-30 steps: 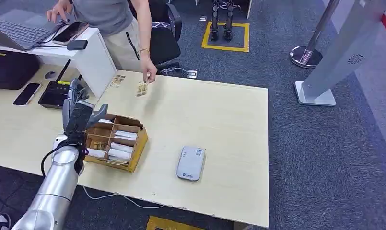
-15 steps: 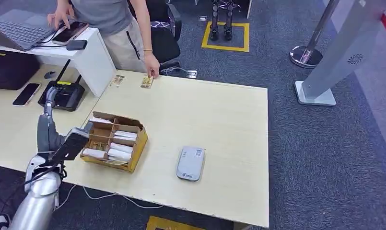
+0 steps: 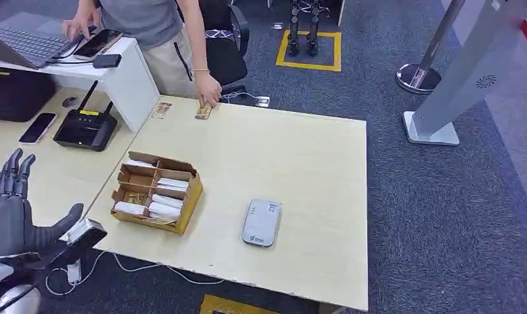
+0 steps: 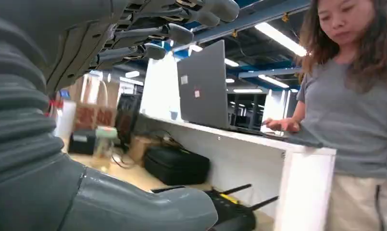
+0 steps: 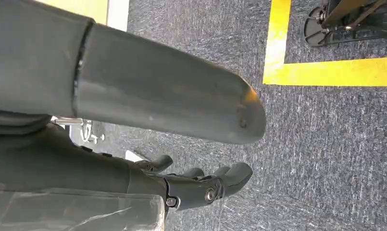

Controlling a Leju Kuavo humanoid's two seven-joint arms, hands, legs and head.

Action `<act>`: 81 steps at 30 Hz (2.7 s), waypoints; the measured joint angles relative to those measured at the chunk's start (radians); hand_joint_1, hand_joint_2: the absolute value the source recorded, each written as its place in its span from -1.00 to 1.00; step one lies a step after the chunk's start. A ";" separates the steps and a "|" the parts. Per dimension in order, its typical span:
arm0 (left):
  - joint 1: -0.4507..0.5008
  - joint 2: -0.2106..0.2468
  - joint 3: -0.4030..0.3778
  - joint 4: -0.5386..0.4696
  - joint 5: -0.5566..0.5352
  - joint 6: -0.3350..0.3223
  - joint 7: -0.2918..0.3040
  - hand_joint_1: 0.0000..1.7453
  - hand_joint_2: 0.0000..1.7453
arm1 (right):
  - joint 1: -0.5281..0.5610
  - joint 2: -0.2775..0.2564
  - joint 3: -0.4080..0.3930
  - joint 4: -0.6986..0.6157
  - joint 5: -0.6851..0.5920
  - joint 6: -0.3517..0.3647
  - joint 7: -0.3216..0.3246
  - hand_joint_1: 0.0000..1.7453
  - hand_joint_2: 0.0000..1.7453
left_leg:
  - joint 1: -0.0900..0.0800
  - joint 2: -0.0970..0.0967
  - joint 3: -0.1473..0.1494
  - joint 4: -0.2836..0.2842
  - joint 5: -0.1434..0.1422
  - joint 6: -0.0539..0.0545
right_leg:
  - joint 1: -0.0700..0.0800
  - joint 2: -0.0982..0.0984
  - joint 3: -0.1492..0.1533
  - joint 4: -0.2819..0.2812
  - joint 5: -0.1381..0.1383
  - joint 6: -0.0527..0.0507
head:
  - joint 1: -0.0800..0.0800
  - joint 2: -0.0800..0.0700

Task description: Pass the card to the sensor for recognition and then transmit it.

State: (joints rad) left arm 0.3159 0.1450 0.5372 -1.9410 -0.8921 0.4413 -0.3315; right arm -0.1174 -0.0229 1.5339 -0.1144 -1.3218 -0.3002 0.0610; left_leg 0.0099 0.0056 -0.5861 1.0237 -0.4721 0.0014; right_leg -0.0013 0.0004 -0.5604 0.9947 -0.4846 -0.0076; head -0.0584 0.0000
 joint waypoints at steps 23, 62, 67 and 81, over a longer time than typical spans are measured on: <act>-0.092 0.226 -0.328 0.195 -0.217 -0.284 0.336 -1.00 1.00 | -0.004 0.000 0.006 0.003 -0.024 0.000 -0.007 -1.00 -1.00 | 0.000 0.000 0.001 0.000 0.000 0.000 | 0.000 0.000 0.000 0.000 0.000 0.000 | 0.000 0.000; -0.121 0.307 -0.583 0.211 -0.453 -0.198 0.475 -1.00 1.00 | -0.004 0.000 0.018 0.005 -0.056 0.000 -0.019 -1.00 -1.00 | 0.000 0.000 0.001 0.000 0.000 0.000 | 0.000 0.000 0.000 0.000 0.000 0.000 | 0.000 0.000; -0.122 0.302 -0.622 0.204 -0.455 -0.202 0.475 -1.00 1.00 | -0.004 0.000 0.019 0.005 -0.060 0.000 -0.022 -1.00 -1.00 | 0.000 0.000 0.001 0.000 0.000 0.000 | 0.000 0.000 0.000 0.000 0.000 0.000 | 0.000 0.000; -0.124 0.301 -0.658 0.198 -0.457 -0.201 0.494 -1.00 1.00 | -0.004 0.000 0.027 0.008 -0.062 -0.002 -0.027 -1.00 -1.00 | 0.000 0.000 0.001 0.000 0.000 0.000 | 0.000 0.000 0.000 0.000 0.000 0.000 | 0.000 0.000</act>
State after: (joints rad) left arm 0.1919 0.4459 -0.1205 -1.7430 -1.3489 0.2407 0.1621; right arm -0.1218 -0.0229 1.5610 -0.1061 -1.3840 -0.3017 0.0335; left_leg 0.0099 0.0057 -0.5852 1.0241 -0.4720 0.0014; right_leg -0.0012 0.0007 -0.5602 0.9947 -0.4844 -0.0075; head -0.0584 0.0000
